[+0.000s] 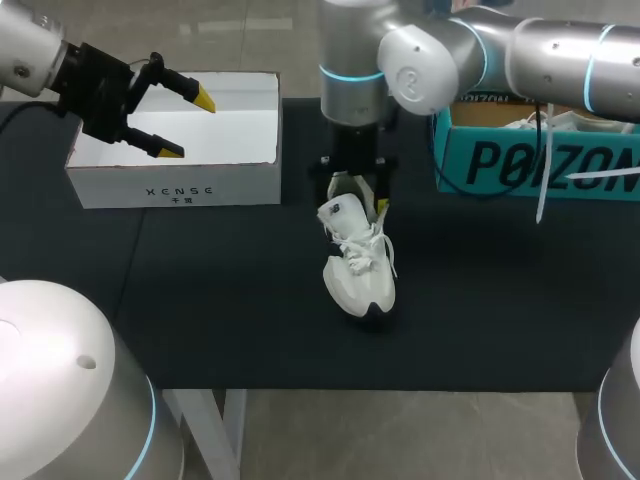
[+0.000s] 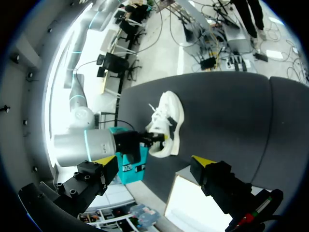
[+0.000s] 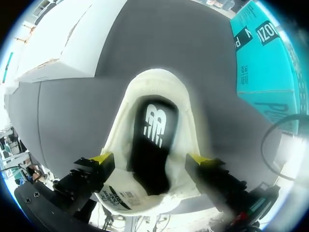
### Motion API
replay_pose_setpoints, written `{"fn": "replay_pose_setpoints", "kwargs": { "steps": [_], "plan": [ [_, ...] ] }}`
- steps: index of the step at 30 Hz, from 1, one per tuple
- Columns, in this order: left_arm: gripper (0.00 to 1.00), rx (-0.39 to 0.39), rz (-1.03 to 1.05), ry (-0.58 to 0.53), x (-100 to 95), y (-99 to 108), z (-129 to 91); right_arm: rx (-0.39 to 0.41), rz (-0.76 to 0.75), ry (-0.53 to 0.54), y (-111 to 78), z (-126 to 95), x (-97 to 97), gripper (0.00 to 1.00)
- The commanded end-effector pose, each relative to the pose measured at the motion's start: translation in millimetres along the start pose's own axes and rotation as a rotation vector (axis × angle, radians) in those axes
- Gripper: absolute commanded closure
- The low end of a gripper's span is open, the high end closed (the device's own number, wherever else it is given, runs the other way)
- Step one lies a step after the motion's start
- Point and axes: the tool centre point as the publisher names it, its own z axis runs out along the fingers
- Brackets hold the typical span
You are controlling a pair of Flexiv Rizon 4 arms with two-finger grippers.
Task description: Take the shoe out of the shoebox, open the shoe tongue, remove and reinsert the insole, then place the shoe into the shoebox
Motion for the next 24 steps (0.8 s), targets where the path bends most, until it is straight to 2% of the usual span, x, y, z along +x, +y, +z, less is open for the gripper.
{"fn": "replay_pose_setpoints", "kwargs": {
  "steps": [1, 18, 24],
  "plan": [
    [0.00, 0.000, 0.000, 0.004, -0.4, 0.2, -0.2, 0.002, -0.002, -0.008, 2.4, 2.0, 4.5, 0.00],
    [0.00, 0.000, 0.000, 0.004, -0.4, 0.2, -0.2, -0.049, 0.074, -0.014, 15.3, 1.8, 0.7, 0.00],
    [0.00, 0.000, 0.000, 0.004, -0.4, 0.2, -0.2, -0.042, 0.076, -0.010, 8.4, 0.0, 1.8, 0.00]
  ]
}}
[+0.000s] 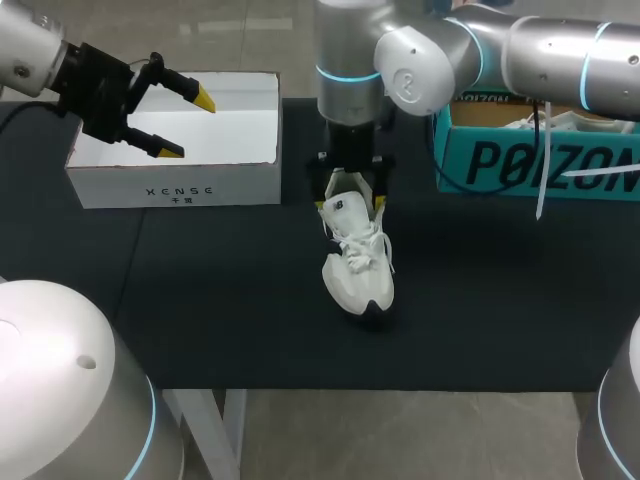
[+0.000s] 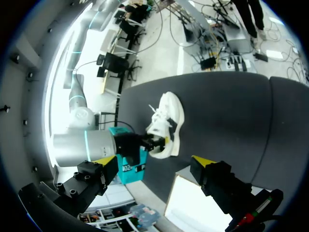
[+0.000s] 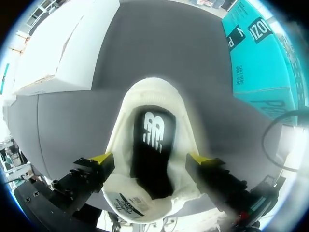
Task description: Take the shoe out of the shoebox, open the shoe tongue, remove and reinsert the insole, then place the shoe into the shoebox
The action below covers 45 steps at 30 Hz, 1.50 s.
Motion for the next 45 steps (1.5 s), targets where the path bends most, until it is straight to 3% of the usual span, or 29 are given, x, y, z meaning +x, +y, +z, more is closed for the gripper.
{"fn": "replay_pose_setpoints", "kwargs": {
  "steps": [1, 10, 15, 22, 41, 45],
  "plan": [
    [0.00, 0.000, 0.000, 0.004, -0.4, 0.2, -0.2, -0.004, 0.001, -0.003, -4.5, -2.0, -1.5, 0.00],
    [0.00, 0.000, 0.000, 0.004, -0.4, 0.2, -0.2, -0.003, 0.009, -0.002, -11.7, -7.8, -6.9, 0.00],
    [0.00, 0.000, 0.000, 0.004, -0.4, 0.2, -0.2, -0.015, 0.022, -0.011, -5.5, -3.7, -4.3, 0.00],
    [0.00, 0.000, 0.000, 0.004, -0.4, 0.2, -0.2, -0.049, 0.053, -0.013, -2.2, -16.6, -6.3, 0.00],
    [0.00, 0.000, 0.000, 0.004, -0.4, 0.2, -0.2, -0.084, 0.082, -0.015, -44.1, -38.6, -11.1, 0.00],
    [0.00, 0.000, 0.000, 0.004, -0.4, 0.2, -0.2, -0.075, 0.096, 0.037, -59.8, -42.2, -9.8, 0.00]
  ]
}}
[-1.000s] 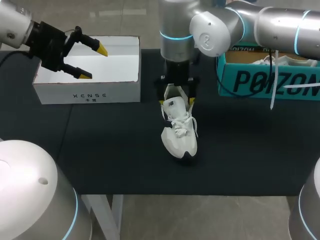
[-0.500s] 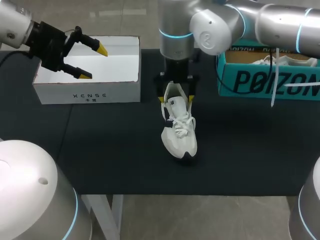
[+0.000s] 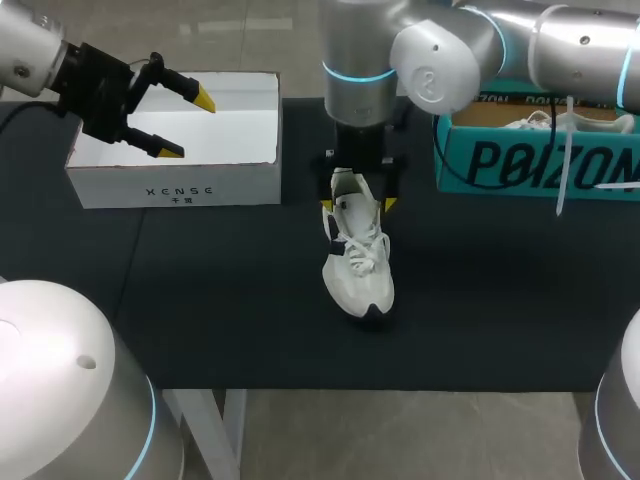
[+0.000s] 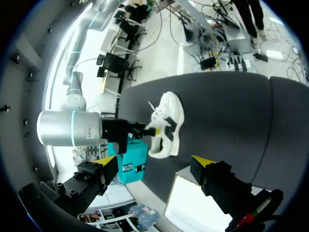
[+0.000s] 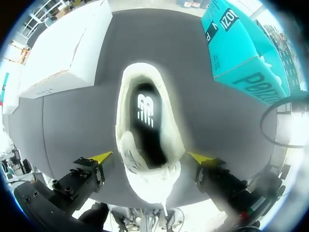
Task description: Take the shoe out of the shoebox, open the shoe tongue, remove and reinsert the insole, then place the shoe into the shoebox
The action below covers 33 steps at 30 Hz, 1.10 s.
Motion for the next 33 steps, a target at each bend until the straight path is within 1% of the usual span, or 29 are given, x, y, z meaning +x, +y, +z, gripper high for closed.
{"fn": "replay_pose_setpoints", "kwargs": {
  "steps": [1, 2, 3, 4, 5, 6, 8, 10, 12, 16, 19, 26, 30, 33],
  "plan": [
    [0.00, 0.000, 0.000, 0.004, -0.4, 0.2, -0.2, -0.016, 0.008, 0.047, -17.0, -6.1, -4.5, 0.00],
    [0.00, 0.000, 0.000, 0.004, -0.4, 0.2, -0.2, -0.023, 0.007, 0.056, -23.5, -9.4, -2.1, 0.00],
    [0.00, 0.000, 0.000, 0.004, -0.4, 0.2, -0.2, -0.024, 0.007, 0.056, -27.5, -11.3, -0.8, 0.23],
    [0.00, 0.000, 0.000, 0.004, -0.4, 0.2, -0.2, -0.024, 0.007, 0.070, -32.7, -13.0, 1.4, 0.56],
    [0.00, 0.000, 0.000, 0.004, -0.4, 0.2, -0.2, -0.024, 0.008, 0.073, -35.3, -14.0, 2.7, 0.62],
    [0.00, 0.000, 0.000, 0.004, -0.4, 0.2, -0.2, -0.025, 0.010, 0.073, -37.9, -14.5, 4.3, 0.73],
    [0.00, 0.000, 0.000, 0.004, -0.4, 0.2, -0.2, -0.027, 0.007, 0.081, -39.2, -12.0, 6.6, 1.00],
    [0.00, 0.000, 0.000, 0.004, -0.4, 0.2, -0.2, -0.021, -0.002, 0.093, -38.1, -8.2, 9.7, 1.00],
    [0.00, 0.000, 0.000, 0.004, -0.4, 0.2, -0.2, -0.019, -0.016, 0.084, -35.0, -5.8, 13.3, 1.00],
    [0.00, 0.000, 0.000, 0.004, -0.4, 0.2, -0.2, -0.030, -0.026, 0.063, -28.2, -1.8, 13.4, 1.00],
    [0.00, 0.000, 0.000, 0.004, -0.4, 0.2, -0.2, -0.041, -0.023, 0.046, -21.7, 1.7, 8.4, 1.00],
    [0.00, 0.000, 0.000, 0.004, -0.4, 0.2, -0.2, -0.082, -0.014, 0.001, 3.8, 12.5, -2.1, 1.00],
    [0.00, 0.000, 0.000, 0.004, -0.4, 0.2, -0.2, -0.062, -0.008, -0.025, 12.1, 23.8, -8.1, 1.00],
    [0.00, 0.000, 0.000, 0.004, -0.4, 0.2, -0.2, -0.049, -0.011, -0.045, 12.6, 31.7, -11.3, 1.00]
  ]
}}
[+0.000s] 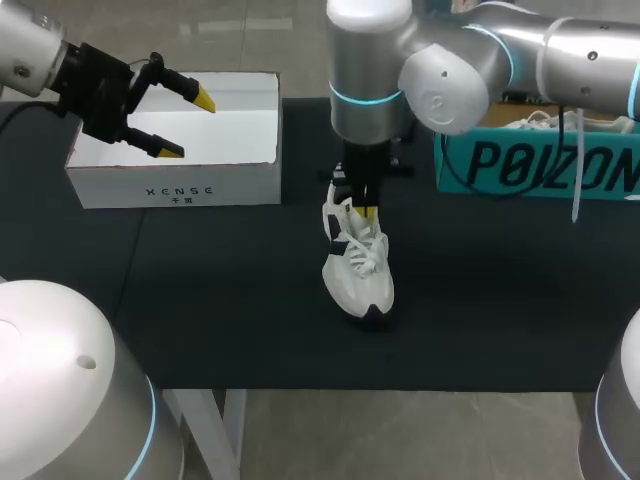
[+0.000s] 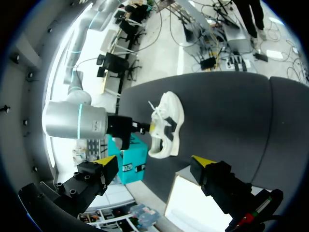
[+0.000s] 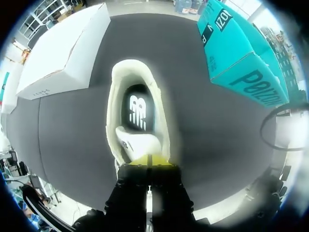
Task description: Take the shoe out of the shoebox, open the shoe tongue, remove and reinsert the insole, then place the shoe into the shoebox
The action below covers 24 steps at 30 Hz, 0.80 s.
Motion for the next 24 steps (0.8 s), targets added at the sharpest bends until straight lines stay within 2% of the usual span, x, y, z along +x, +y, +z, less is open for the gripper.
{"fn": "replay_pose_setpoints", "kwargs": {
  "steps": [1, 3, 9, 12, 14, 15, 17, 19, 20, 24],
  "plan": [
    [0.00, 0.000, 0.000, 0.004, -0.4, 0.2, -0.2, 0.030, -0.006, -0.021, 5.7, 13.1, 3.6, 1.00],
    [0.00, 0.000, 0.000, 0.004, -0.4, 0.2, -0.2, 0.035, -0.006, -0.010, 4.4, 12.5, 2.3, 1.00],
    [0.00, 0.000, 0.000, 0.004, -0.4, 0.2, -0.2, -0.024, -0.077, 0.000, 1.0, -18.0, 6.1, 1.00],
    [0.00, 0.000, 0.000, 0.004, -0.4, 0.2, -0.2, -0.101, -0.280, 0.033, 0.9, -32.1, 14.0, 1.00],
    [0.00, 0.000, 0.000, 0.004, -0.4, 0.2, -0.2, -0.140, -0.472, 0.106, -0.1, -42.7, 17.6, 1.00],
    [0.00, 0.000, 0.000, 0.004, -0.4, 0.2, -0.2, -0.138, -0.572, 0.143, -1.2, -46.7, 19.3, 1.00],
    [0.00, 0.000, 0.000, 0.004, -0.4, 0.2, -0.2, -0.099, -0.869, 0.220, -9.1, -54.0, 25.9, 1.00],
    [0.00, 0.000, 0.000, 0.004, -0.4, 0.2, -0.2, -0.043, -1.164, 0.239, -23.7, -56.2, 29.4, 1.00],
    [0.00, 0.000, 0.000, 0.004, -0.4, 0.2, -0.2, -0.013, -1.208, 0.232, -28.9, -58.2, 29.9, 1.00],
    [0.00, 0.000, 0.000, 0.004, -0.4, 0.2, -0.2, -0.013, -1.208, 0.232, -28.9, -58.2, 29.9, 1.00]
  ]
}}
